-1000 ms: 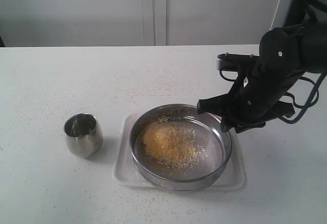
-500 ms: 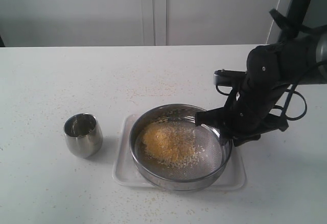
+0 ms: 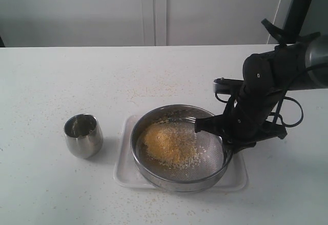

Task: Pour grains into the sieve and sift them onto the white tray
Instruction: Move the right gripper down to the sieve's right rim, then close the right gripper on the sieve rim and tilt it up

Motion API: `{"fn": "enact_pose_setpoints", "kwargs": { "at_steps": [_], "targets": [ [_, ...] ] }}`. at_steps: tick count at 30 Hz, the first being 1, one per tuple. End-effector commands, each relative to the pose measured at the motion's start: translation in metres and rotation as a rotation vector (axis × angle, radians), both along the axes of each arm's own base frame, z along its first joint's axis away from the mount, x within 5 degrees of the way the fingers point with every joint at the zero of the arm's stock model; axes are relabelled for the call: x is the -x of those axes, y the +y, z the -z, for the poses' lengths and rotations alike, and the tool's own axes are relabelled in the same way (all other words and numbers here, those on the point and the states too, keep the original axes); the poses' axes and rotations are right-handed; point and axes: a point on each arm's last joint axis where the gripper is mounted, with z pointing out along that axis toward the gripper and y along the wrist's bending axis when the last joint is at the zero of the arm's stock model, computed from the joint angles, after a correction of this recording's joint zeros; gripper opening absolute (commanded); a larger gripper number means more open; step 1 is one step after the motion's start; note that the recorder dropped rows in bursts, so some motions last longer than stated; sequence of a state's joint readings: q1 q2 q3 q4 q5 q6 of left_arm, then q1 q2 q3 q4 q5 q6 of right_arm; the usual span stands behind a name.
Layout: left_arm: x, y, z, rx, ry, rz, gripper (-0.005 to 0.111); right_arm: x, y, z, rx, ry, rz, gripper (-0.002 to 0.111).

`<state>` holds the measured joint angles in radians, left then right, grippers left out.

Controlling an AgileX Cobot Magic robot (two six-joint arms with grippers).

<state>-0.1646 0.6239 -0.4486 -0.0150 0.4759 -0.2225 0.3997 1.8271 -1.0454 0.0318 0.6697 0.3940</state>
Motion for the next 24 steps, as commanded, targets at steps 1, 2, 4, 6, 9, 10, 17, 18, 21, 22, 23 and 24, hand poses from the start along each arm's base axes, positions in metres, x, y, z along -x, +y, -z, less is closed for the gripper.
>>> {"fn": "enact_pose_setpoints", "kwargs": {
  "at_steps": [1,2,4,6,9,10,17,18,21,22,23,24],
  "targets": [
    [0.002,0.0,0.002,0.012,0.008,-0.005,0.0,-0.001,-0.001,0.0,-0.002,-0.003,0.012,0.0],
    [0.002,0.0,0.002,0.012,0.008,-0.005,0.0,-0.001,0.0,0.0,-0.004,-0.003,0.014,0.0],
    [0.002,0.0,0.002,0.012,0.008,-0.005,0.0,-0.001,0.0,0.0,-0.004,-0.003,0.014,0.0],
    [0.002,0.0,0.002,0.012,0.008,-0.005,0.0,-0.001,0.0,0.0,-0.003,-0.008,0.0,0.0],
    [0.002,0.0,0.002,0.012,0.008,-0.005,0.0,-0.001,0.0,0.0,-0.003,-0.008,-0.003,0.0],
    [0.002,0.0,0.002,0.012,0.008,-0.005,0.0,-0.001,0.0,0.0,-0.004,-0.011,-0.003,0.0],
    [0.002,0.0,0.002,0.012,0.008,-0.005,0.0,-0.001,0.0,-0.001,-0.013,-0.013,0.035,0.0],
    [0.002,0.0,0.002,0.012,0.008,-0.005,0.0,-0.002,0.0,-0.003,-0.018,-0.023,0.035,0.0],
    [0.002,0.0,0.002,0.012,0.008,-0.005,0.0,-0.002,0.0,-0.009,-0.031,-0.048,0.038,0.0],
    [0.002,0.0,0.002,0.012,0.008,-0.005,0.0,-0.002,0.0,-0.011,-0.034,-0.055,0.036,0.0],
    [0.002,0.0,0.002,0.012,0.008,-0.005,0.0,-0.002,0.001,-0.013,-0.041,-0.06,0.038,0.0],
    [0.002,0.0,0.002,0.012,0.008,-0.005,0.0,-0.001,0.001,-0.014,-0.05,-0.059,0.034,0.0]
  ]
}}
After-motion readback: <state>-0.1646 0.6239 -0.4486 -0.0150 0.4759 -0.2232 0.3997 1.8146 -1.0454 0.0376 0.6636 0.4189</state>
